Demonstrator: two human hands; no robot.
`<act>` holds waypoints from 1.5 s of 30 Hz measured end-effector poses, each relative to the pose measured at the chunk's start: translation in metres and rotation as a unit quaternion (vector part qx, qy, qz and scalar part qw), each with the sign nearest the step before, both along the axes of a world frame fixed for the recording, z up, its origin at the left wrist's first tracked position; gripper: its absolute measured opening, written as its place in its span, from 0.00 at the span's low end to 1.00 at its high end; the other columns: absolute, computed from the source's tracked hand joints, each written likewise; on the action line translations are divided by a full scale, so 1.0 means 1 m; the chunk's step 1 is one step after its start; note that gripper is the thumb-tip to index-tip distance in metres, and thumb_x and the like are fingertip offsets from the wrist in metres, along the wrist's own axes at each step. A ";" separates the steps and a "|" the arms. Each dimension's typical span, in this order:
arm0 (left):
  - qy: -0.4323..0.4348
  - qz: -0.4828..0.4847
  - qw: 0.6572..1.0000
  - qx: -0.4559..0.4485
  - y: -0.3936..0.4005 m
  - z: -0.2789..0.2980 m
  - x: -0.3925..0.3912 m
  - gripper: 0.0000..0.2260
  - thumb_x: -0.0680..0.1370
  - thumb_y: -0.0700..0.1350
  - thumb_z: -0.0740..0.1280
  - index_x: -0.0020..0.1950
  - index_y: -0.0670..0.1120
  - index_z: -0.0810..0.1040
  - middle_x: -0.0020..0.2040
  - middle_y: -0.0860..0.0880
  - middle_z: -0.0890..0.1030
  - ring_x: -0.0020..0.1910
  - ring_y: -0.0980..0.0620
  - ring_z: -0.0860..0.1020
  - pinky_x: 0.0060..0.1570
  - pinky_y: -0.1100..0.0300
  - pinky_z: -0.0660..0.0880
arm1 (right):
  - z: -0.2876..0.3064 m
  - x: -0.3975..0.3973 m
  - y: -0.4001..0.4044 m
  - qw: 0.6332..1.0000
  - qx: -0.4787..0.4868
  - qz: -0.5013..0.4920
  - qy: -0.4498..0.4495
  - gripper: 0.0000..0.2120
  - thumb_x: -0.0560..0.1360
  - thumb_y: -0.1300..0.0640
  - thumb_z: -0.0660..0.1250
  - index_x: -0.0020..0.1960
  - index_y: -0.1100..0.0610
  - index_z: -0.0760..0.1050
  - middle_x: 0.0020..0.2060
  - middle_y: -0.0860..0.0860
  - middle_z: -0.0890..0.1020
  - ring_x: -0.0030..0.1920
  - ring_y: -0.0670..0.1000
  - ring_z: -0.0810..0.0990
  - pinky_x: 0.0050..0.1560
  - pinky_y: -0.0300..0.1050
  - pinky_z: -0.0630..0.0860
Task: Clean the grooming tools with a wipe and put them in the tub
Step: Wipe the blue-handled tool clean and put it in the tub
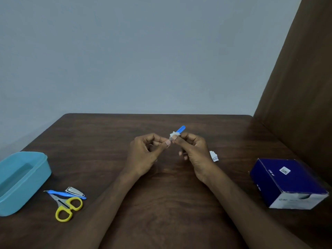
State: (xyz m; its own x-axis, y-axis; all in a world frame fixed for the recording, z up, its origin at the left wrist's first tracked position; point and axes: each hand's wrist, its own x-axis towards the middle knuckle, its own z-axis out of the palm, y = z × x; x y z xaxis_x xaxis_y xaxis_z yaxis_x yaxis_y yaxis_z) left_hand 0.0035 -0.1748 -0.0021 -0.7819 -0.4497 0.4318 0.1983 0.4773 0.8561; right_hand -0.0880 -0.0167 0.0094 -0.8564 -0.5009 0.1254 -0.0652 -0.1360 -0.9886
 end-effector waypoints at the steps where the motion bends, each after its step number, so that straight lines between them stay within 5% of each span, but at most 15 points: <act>1: -0.002 0.004 1.000 0.003 0.000 0.000 0.000 0.03 0.79 0.51 0.78 0.45 0.53 0.88 0.36 0.55 0.86 0.24 0.53 0.77 0.29 0.60 0.73 | 0.000 0.000 0.000 1.000 -0.007 -0.011 -0.006 0.05 0.79 0.54 0.76 0.44 0.51 0.87 0.44 0.49 0.88 0.29 0.44 0.74 0.30 0.37 0.66; 17: -0.067 -0.034 0.996 -0.040 0.003 0.003 0.001 0.06 0.83 0.49 0.73 0.47 0.52 0.86 0.42 0.54 0.88 0.26 0.54 0.79 0.32 0.62 0.77 | 0.001 -0.003 0.000 0.998 -0.033 -0.039 -0.027 0.04 0.77 0.55 0.78 0.44 0.52 0.86 0.34 0.48 0.81 0.27 0.45 0.72 0.28 0.39 0.66; 30: -0.057 -0.033 0.997 -0.040 0.004 0.002 0.002 0.06 0.82 0.48 0.74 0.47 0.49 0.86 0.41 0.53 0.87 0.25 0.55 0.79 0.30 0.64 0.75 | -0.003 -0.001 -0.001 1.000 0.002 -0.005 0.008 0.05 0.78 0.54 0.77 0.43 0.52 0.85 0.41 0.55 0.86 0.28 0.48 0.72 0.29 0.41 0.66; 37: -0.045 -0.001 0.998 -0.047 0.001 -0.001 0.002 0.04 0.80 0.55 0.76 0.49 0.56 0.88 0.42 0.59 0.87 0.28 0.60 0.80 0.34 0.50 0.82 | -0.004 -0.004 -0.001 1.000 -0.002 -0.017 0.006 0.05 0.78 0.58 0.75 0.46 0.59 0.83 0.41 0.55 0.86 0.27 0.49 0.74 0.28 0.42 0.66; 45: 0.020 0.056 0.997 0.049 -0.005 0.003 -0.001 0.07 0.82 0.55 0.73 0.52 0.54 0.89 0.49 0.57 0.89 0.25 0.51 0.79 0.31 0.53 0.78 | -0.009 0.004 -0.004 0.989 0.090 0.025 0.117 0.03 0.79 0.60 0.75 0.45 0.56 0.85 0.39 0.53 0.88 0.24 0.45 0.73 0.31 0.41 0.72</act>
State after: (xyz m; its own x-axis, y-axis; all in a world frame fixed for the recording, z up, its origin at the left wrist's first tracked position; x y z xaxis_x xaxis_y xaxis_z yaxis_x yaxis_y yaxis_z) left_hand 0.0023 -0.1803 0.0012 -0.7068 -0.5757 0.4110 0.1833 0.4122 0.8925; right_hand -0.0838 -0.0211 0.0003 -0.7875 -0.5748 0.2224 -0.2926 0.0310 -0.9557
